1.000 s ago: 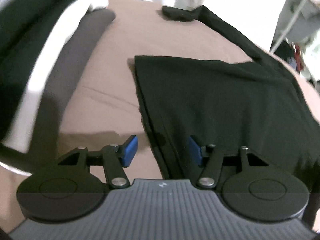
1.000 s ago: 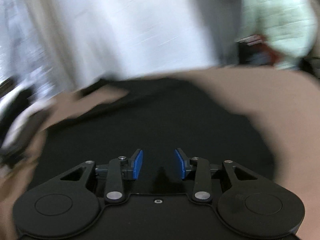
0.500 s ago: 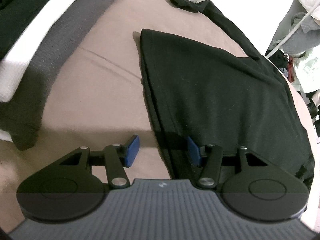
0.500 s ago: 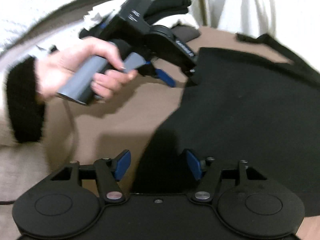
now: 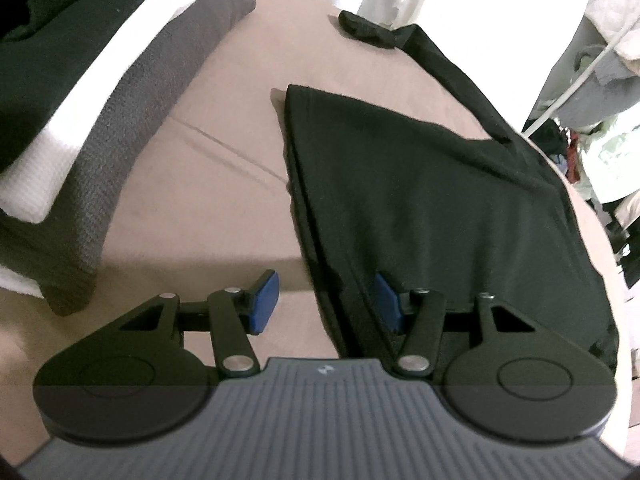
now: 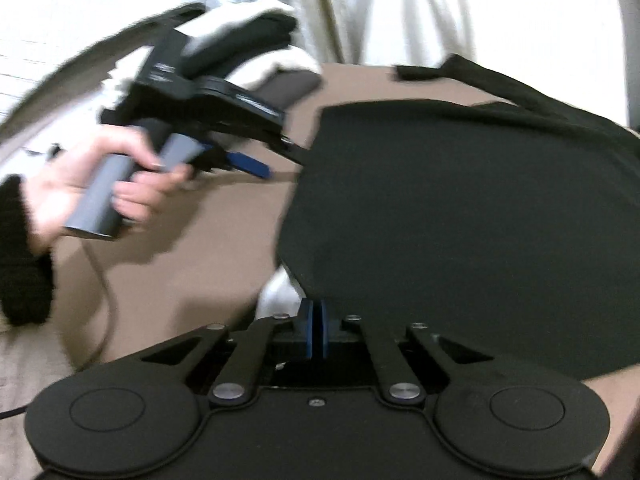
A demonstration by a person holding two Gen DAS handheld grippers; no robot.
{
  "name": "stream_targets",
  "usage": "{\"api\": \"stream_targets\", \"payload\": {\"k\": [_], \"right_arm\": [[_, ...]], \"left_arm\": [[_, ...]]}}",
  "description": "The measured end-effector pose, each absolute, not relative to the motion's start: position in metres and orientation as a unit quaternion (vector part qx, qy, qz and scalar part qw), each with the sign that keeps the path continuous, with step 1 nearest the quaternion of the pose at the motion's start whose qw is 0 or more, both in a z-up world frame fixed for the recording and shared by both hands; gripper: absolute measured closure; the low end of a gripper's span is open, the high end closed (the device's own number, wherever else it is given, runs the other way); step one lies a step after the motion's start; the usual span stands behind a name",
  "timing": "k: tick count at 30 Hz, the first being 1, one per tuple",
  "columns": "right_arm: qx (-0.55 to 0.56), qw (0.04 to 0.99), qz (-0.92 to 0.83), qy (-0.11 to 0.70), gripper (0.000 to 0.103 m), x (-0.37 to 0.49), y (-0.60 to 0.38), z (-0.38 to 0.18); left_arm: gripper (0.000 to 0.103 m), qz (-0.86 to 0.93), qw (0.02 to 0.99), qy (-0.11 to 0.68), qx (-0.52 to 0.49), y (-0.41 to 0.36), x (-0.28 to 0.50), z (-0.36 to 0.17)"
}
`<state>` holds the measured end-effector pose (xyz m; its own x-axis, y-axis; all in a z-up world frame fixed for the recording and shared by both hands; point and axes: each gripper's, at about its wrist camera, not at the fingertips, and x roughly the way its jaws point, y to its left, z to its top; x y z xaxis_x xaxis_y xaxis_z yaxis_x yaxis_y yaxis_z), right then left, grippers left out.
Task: Fold clothes
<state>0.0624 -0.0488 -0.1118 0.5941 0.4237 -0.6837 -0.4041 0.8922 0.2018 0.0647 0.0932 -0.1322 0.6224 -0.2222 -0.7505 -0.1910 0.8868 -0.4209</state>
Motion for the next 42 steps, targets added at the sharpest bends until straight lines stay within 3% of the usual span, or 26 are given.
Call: {"api": "stream_targets", "payload": {"k": [4,6,10,12,15,17,24,27,36,38,39,40,42], "right_arm": [[0.031,0.883,0.245,0.398,0.096,0.063,-0.047,-0.12],[0.036,0.875,0.263,0.405,0.09,0.062,-0.042,-0.123],[-0.003,0.872,0.268,0.41,0.091,0.06,-0.025,-0.131],[-0.006,0.868,0.289,0.403,0.099,0.051,-0.024,-0.113],[-0.016,0.863,0.319,0.391,0.099,0.037,-0.023,-0.086],[-0.09,0.863,0.324,0.378,0.099,0.015,-0.013,-0.062],[-0.125,0.837,0.312,0.431,0.099,0.009,-0.004,-0.108],[-0.122,0.831,0.328,0.433,0.099,0.009,-0.001,-0.105],[-0.081,0.811,0.356,0.458,0.098,0.012,-0.02,-0.115],[-0.09,0.813,0.362,0.448,0.098,0.01,-0.016,-0.11],[-0.096,0.816,0.362,0.44,0.098,0.008,-0.014,-0.107],[-0.099,0.819,0.362,0.434,0.098,0.007,-0.013,-0.105],[-0.081,0.817,0.358,0.444,0.098,0.01,-0.015,-0.103]], "left_arm": [[0.05,-0.017,0.865,0.434,-0.251,0.093,0.069,-0.136],[0.05,-0.021,0.862,0.436,-0.257,0.091,0.071,-0.139],[0.05,-0.021,0.868,0.434,-0.241,0.086,0.074,-0.14],[0.05,-0.011,0.875,0.429,-0.225,0.088,0.073,-0.137],[0.05,0.008,0.881,0.415,-0.229,0.106,0.063,-0.13],[0.05,0.012,0.878,0.408,-0.248,0.118,0.059,-0.13],[0.05,0.016,0.878,0.396,-0.269,0.126,0.082,-0.148],[0.046,0.024,0.888,0.375,-0.265,0.124,0.094,-0.153],[0.048,0.036,0.908,0.371,-0.193,0.098,0.141,-0.157],[0.054,0.039,0.914,0.37,-0.162,0.087,0.144,-0.155],[0.082,0.04,0.917,0.37,-0.147,0.082,0.146,-0.154],[0.095,0.042,0.919,0.369,-0.131,0.076,0.148,-0.153],[0.097,0.045,0.923,0.368,-0.1,0.065,0.152,-0.151]]}}
